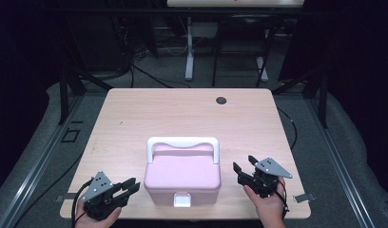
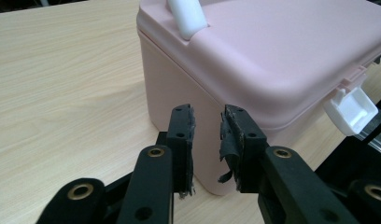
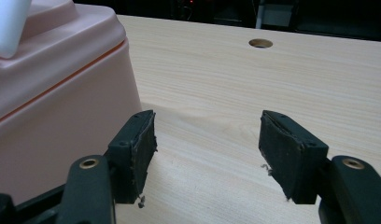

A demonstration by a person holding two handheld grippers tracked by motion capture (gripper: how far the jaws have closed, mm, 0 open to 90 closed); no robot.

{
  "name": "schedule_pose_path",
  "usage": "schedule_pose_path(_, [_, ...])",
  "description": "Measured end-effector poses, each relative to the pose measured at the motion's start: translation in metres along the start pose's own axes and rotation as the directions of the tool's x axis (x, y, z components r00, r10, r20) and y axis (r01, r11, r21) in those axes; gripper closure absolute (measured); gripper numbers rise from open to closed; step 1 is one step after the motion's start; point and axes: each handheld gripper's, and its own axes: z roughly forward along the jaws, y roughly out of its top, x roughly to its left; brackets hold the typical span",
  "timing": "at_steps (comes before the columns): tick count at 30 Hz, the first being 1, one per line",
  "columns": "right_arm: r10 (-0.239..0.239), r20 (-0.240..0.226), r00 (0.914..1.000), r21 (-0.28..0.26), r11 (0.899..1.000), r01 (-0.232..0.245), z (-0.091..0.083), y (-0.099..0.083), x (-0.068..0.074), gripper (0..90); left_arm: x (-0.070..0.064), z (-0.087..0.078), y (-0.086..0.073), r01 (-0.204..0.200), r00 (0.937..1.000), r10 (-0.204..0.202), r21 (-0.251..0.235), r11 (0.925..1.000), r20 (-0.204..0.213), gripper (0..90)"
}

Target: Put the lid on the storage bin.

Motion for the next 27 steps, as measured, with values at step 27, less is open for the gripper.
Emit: schedule_pose_path(27, [-0.003,0.001,1.0,0.005,1.0,0.003,0.001,-0.001,0.0,35.6,0.034,0.01,0.022,0.068,0.9945,-0.07,-0.034,0.9971,-0.077,52.3])
